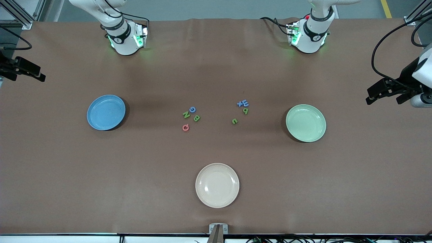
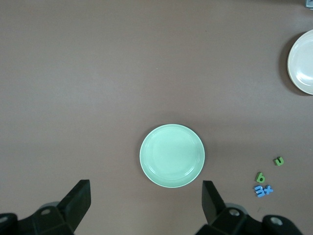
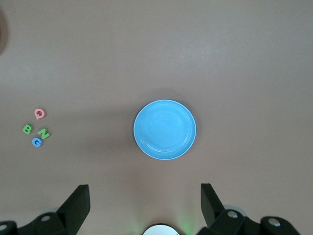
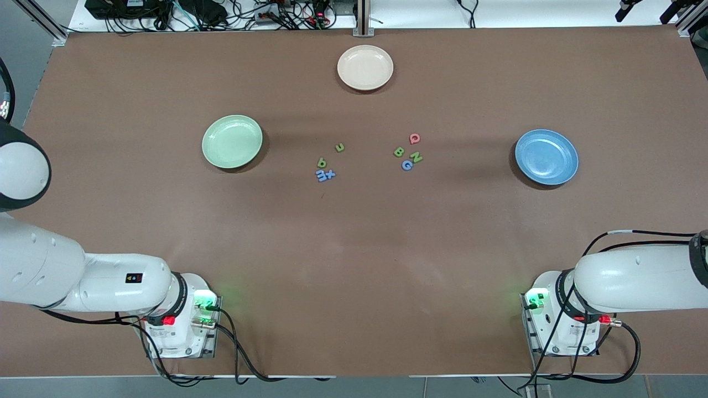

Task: Sort uppercase to blue plate, lowercase to green plate
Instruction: 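Move the left gripper toward the green letter u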

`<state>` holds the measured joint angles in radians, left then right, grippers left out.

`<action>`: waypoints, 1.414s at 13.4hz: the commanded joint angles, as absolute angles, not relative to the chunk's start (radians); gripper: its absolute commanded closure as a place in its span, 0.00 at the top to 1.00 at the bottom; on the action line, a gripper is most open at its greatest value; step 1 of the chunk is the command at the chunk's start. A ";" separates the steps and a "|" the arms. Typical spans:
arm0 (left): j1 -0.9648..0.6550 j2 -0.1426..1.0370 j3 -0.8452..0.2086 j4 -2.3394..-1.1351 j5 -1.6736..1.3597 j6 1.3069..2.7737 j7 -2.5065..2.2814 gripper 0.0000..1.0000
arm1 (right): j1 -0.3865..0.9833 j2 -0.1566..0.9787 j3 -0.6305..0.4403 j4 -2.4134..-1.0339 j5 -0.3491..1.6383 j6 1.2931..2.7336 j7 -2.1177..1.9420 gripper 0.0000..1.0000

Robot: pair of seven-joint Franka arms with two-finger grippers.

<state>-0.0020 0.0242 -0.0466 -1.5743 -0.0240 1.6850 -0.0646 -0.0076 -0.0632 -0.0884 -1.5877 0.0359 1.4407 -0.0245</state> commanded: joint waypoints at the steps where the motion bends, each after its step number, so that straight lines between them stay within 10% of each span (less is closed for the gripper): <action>1: -0.002 0.018 -0.049 -1.565 -0.011 1.664 -0.052 1.00 | -0.003 -0.120 -0.091 -1.655 0.040 1.468 -0.008 1.00; 9: -0.020 0.026 -0.061 -1.565 -0.024 1.628 -0.067 1.00 | -0.002 -0.118 -0.091 -1.655 0.040 1.479 -0.008 1.00; 19: -0.090 0.239 -0.316 -1.562 -0.028 1.629 -0.328 1.00 | -0.003 -0.112 -0.091 -1.649 0.020 1.505 -0.057 1.00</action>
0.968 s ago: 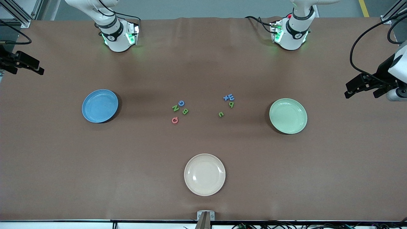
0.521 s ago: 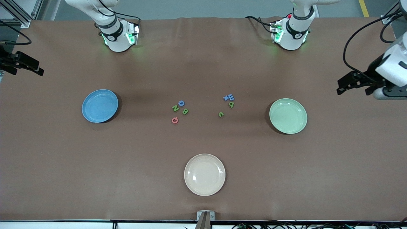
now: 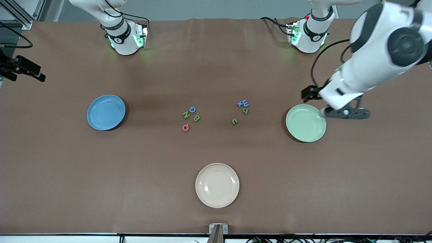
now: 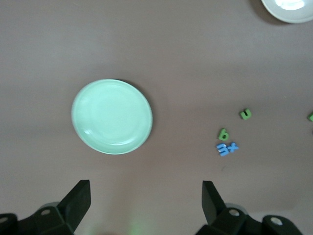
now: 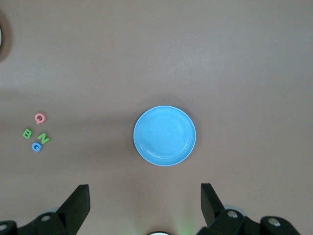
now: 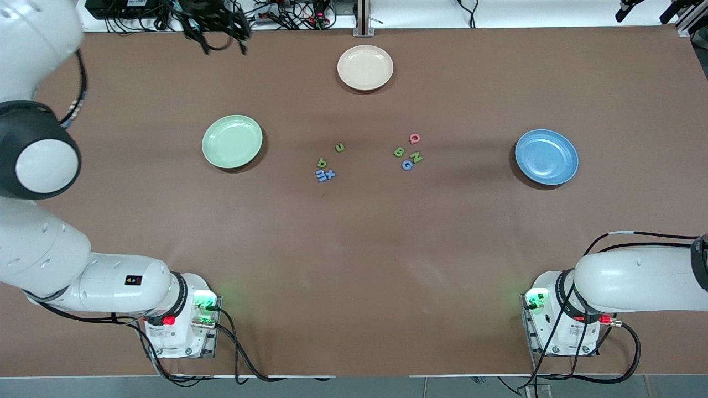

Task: Sort uppercase to blue plate, lowercase to green plate
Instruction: 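Move the left gripper toward the green letter u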

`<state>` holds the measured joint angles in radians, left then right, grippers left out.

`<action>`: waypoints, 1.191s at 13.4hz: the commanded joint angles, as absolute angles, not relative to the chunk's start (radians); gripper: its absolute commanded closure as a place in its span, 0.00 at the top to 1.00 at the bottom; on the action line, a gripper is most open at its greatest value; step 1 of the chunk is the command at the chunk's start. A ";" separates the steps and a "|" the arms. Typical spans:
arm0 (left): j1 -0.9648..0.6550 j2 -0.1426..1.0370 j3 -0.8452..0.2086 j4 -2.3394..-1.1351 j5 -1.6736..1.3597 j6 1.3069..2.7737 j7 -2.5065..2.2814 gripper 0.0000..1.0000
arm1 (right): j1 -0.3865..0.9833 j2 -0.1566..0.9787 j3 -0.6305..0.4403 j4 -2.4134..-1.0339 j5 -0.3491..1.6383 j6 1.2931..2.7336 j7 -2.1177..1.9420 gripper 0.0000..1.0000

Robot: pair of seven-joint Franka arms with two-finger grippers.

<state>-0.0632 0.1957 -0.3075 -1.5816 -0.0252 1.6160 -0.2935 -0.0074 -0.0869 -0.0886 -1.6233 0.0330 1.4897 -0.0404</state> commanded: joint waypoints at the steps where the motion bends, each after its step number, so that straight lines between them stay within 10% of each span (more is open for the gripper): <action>1: -0.124 0.265 -0.316 -1.560 -0.026 1.655 -0.365 1.00 | -0.002 -0.112 -0.089 -1.649 0.015 1.505 -0.057 1.00; 9: -0.382 0.524 -0.313 -1.563 0.040 2.064 -0.815 1.00 | -0.011 -0.078 -0.092 -1.614 0.015 1.505 -0.043 1.00; 16: -0.434 0.669 -0.314 -1.600 0.206 2.233 -1.023 1.00 | -0.012 0.199 -0.095 -1.554 0.000 1.539 -0.057 1.00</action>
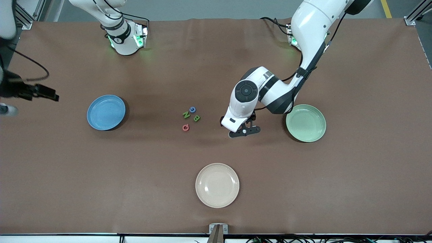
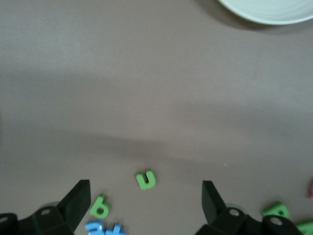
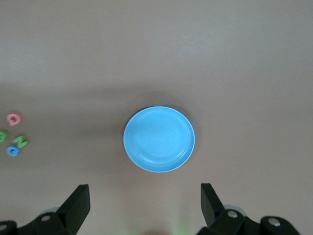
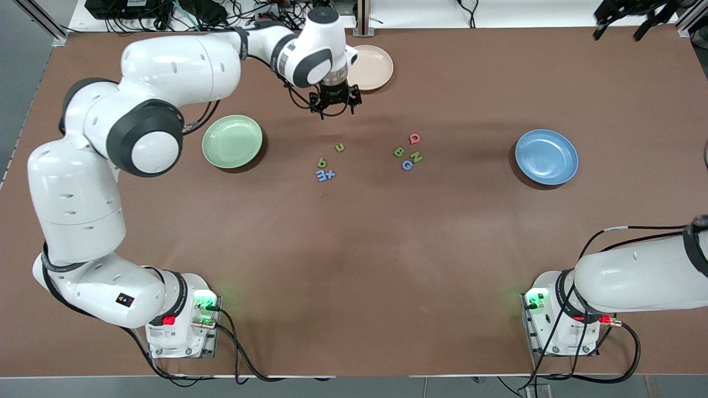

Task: Sort uppercase to blue plate, lowercase to green plate
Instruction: 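Grasp the green u with the left gripper while the right gripper reaches Q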

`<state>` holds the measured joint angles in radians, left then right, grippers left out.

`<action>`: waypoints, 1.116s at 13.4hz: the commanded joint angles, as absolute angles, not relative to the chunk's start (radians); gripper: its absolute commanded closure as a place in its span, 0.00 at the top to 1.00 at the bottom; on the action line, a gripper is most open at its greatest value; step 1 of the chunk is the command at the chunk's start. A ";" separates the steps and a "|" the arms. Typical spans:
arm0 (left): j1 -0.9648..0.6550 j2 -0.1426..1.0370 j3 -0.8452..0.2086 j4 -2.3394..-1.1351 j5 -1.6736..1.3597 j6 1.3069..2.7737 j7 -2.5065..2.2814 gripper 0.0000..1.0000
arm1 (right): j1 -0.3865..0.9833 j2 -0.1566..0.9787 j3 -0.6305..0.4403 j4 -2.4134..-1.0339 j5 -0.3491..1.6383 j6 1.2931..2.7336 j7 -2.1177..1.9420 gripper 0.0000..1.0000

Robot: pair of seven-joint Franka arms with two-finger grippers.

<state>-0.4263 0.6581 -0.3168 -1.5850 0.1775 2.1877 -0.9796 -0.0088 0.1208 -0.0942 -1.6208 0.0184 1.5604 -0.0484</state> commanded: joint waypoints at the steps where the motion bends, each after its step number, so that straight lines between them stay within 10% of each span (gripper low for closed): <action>1: -0.437 0.670 -0.313 -1.627 0.210 2.270 -1.035 1.00 | -0.003 0.213 -0.094 -1.552 -0.015 1.540 -0.049 1.00; 15: -0.449 0.672 -0.311 -1.836 0.291 2.482 -1.039 0.66 | 0.484 0.428 -0.091 -1.790 0.133 2.176 0.831 1.00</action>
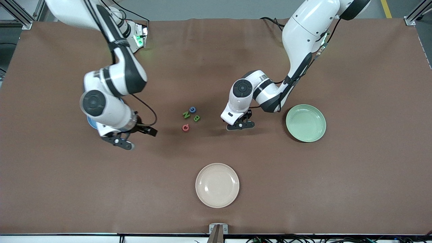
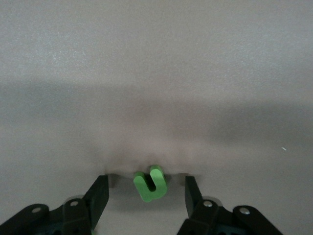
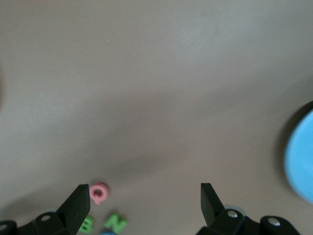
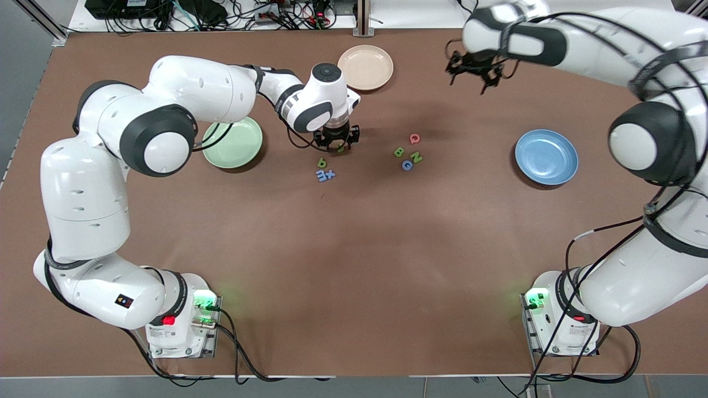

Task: Sort uppercase to blue plate, lowercase to green plate
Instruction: 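Grasp the green u with the left gripper while the right gripper reaches Q, then lift the green u with the left gripper while the right gripper grasps Q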

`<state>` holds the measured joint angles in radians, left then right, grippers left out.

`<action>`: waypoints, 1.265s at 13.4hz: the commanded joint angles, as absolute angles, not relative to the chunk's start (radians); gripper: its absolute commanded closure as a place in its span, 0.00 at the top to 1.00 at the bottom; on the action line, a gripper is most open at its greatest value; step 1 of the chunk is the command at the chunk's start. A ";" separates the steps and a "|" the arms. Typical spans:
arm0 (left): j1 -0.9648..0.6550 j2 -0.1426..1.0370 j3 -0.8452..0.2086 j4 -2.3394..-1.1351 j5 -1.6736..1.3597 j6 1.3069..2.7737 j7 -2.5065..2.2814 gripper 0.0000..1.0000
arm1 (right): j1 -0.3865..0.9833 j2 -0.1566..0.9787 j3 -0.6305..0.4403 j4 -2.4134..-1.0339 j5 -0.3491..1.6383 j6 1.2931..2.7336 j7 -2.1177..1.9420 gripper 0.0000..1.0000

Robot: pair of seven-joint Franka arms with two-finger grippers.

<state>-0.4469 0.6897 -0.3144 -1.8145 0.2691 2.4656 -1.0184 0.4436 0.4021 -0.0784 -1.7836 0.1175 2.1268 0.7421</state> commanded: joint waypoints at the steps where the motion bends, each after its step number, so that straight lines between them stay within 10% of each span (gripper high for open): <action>1: -0.449 0.672 -0.311 -1.836 0.291 2.482 -1.039 0.63 | 0.511 0.437 -0.091 -1.817 0.133 2.233 0.889 1.00; 8: -0.453 0.673 -0.311 -1.827 0.291 2.484 -1.039 0.42 | 0.633 0.560 -0.092 -1.914 0.130 2.514 1.049 0.97; 17: -0.433 0.626 -0.316 -1.835 0.291 2.465 -1.037 0.13 | 0.683 0.632 -0.092 -1.893 0.118 2.531 1.049 0.78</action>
